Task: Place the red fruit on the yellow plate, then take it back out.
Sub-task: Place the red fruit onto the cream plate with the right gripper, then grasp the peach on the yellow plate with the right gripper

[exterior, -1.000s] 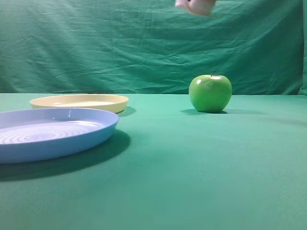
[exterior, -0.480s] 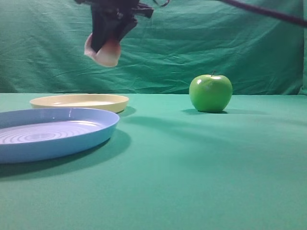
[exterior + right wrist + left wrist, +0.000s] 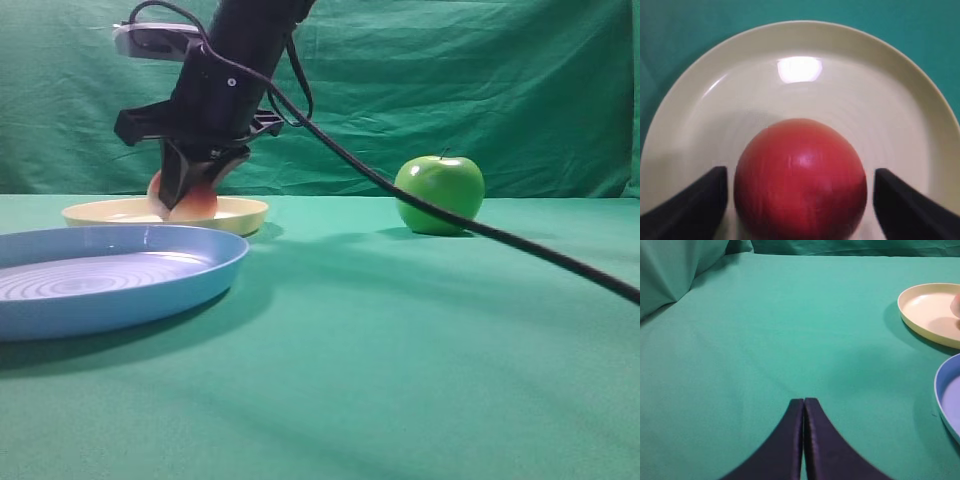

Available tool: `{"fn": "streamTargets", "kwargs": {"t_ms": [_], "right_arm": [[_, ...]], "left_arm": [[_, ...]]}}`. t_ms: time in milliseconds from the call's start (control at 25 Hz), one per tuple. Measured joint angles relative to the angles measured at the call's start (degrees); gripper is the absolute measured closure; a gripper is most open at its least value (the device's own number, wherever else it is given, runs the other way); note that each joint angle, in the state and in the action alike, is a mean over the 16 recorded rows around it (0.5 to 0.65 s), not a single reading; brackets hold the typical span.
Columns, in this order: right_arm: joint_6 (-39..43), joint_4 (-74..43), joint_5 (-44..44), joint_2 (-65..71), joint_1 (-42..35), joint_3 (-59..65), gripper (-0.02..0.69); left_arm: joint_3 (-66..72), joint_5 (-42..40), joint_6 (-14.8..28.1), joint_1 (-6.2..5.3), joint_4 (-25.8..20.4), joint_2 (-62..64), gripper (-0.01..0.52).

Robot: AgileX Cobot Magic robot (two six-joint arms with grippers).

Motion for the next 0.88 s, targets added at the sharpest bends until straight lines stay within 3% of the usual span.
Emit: {"fn": "streamTargets", "kwargs": {"t_ms": [160,280,400,720,880], "right_arm": [[0.4,-0.5,1.8,-2.3,0.0,0.0,0.096],[1.6,-1.1,4.2,-5.4,0.0,0.0,0.107],[3.6,-1.8,7.6,-9.4,-0.2,0.0,0.191],[10.3,-3.3,19.2,-22.2,-1.2,0.0,0.501],[13.6,-3.8,24.4,-27.8,-1.7,-0.1,0.612]], "left_arm": [[0.0,0.0,0.0,0.0,0.0,0.0,0.514],[0.0,0.0,0.0,0.0,0.0,0.0,0.514],[0.0,0.0,0.0,0.0,0.0,0.0,0.514],[0.0,0.0,0.0,0.0,0.0,0.0,0.514],[0.0,0.0,0.0,0.0,0.0,0.0,0.514]]}}
